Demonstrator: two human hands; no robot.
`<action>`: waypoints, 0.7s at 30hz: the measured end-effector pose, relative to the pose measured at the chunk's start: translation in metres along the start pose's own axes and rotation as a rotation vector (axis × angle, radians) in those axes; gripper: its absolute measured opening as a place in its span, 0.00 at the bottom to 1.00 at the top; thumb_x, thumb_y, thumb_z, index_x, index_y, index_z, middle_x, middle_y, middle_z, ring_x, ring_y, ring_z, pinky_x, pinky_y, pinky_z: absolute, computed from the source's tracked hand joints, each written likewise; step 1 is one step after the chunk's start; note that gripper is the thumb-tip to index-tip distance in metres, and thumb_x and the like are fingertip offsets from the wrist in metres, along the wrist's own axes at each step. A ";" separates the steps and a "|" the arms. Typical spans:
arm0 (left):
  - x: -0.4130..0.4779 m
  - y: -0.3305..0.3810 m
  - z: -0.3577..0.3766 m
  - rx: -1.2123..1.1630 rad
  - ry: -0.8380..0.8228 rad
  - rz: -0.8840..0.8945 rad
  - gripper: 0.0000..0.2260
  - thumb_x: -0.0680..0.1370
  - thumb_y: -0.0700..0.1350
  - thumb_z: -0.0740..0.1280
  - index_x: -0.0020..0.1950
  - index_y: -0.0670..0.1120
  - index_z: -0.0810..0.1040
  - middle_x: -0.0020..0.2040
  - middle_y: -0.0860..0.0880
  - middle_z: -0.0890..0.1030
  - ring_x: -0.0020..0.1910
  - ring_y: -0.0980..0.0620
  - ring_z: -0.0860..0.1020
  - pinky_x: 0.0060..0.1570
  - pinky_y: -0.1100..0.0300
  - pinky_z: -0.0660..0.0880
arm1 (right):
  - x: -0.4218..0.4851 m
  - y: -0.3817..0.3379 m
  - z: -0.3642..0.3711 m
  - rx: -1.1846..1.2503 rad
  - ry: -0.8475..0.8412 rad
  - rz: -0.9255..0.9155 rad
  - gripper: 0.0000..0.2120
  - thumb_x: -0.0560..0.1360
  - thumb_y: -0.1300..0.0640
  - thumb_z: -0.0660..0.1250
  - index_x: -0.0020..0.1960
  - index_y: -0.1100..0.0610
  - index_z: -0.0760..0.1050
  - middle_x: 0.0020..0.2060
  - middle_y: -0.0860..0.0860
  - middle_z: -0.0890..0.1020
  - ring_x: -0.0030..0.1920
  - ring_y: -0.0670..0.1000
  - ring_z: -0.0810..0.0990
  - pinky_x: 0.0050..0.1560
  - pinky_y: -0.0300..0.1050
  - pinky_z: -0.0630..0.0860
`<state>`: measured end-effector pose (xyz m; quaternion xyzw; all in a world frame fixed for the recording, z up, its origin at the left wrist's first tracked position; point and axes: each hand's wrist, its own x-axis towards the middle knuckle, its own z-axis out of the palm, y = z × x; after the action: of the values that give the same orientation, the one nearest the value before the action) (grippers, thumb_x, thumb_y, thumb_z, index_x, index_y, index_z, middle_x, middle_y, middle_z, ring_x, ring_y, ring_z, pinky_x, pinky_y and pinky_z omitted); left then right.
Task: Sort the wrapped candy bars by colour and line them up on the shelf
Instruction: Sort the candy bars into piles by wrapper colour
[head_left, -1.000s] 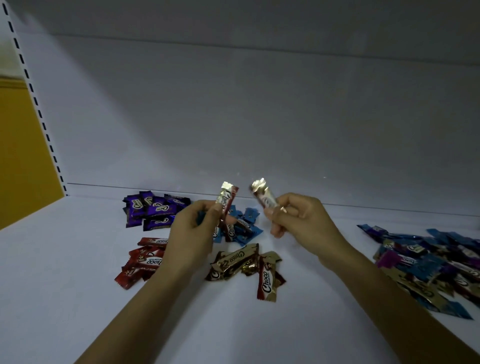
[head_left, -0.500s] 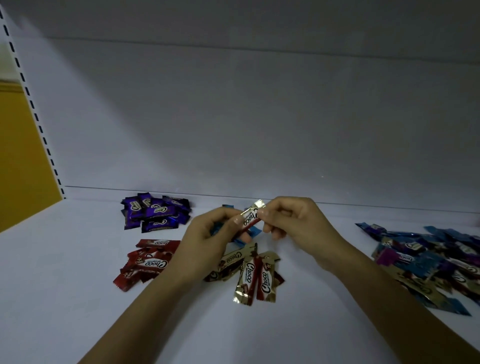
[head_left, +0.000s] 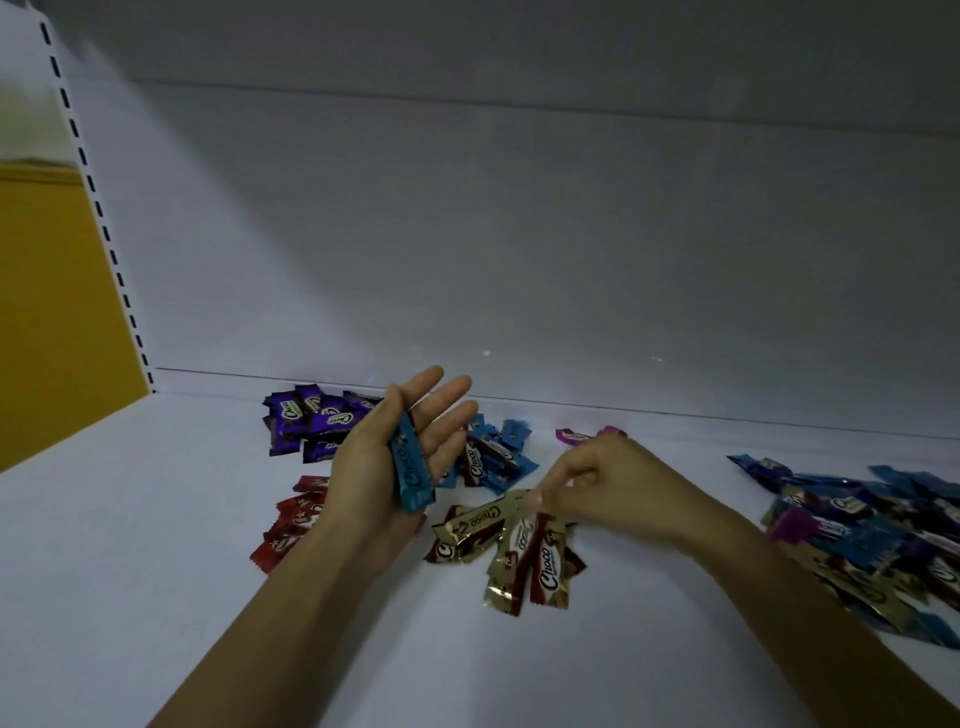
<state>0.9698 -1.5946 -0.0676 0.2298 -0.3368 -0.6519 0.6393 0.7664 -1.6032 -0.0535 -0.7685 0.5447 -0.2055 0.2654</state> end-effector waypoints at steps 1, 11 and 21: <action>0.001 -0.001 -0.001 0.010 -0.021 0.020 0.18 0.84 0.50 0.49 0.62 0.44 0.76 0.55 0.46 0.84 0.50 0.51 0.84 0.39 0.63 0.80 | 0.000 -0.003 0.002 -0.037 0.081 -0.044 0.12 0.71 0.43 0.70 0.46 0.51 0.82 0.27 0.43 0.79 0.26 0.40 0.75 0.32 0.40 0.73; 0.001 -0.011 0.005 0.412 -0.147 0.165 0.18 0.77 0.57 0.52 0.62 0.59 0.76 0.61 0.66 0.75 0.52 0.73 0.76 0.41 0.70 0.76 | 0.019 -0.044 0.033 0.544 -0.036 -0.061 0.04 0.75 0.54 0.68 0.42 0.50 0.79 0.34 0.44 0.82 0.33 0.41 0.79 0.34 0.35 0.72; -0.007 -0.043 -0.002 1.240 -0.379 0.089 0.20 0.77 0.58 0.64 0.68 0.56 0.70 0.63 0.56 0.74 0.57 0.62 0.77 0.58 0.59 0.76 | 0.087 -0.024 0.005 0.652 0.269 0.248 0.08 0.74 0.61 0.68 0.50 0.65 0.77 0.31 0.54 0.75 0.25 0.46 0.71 0.23 0.37 0.65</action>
<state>0.9426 -1.5894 -0.1010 0.4233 -0.7667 -0.3387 0.3438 0.8150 -1.6785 -0.0401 -0.5378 0.5696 -0.4336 0.4453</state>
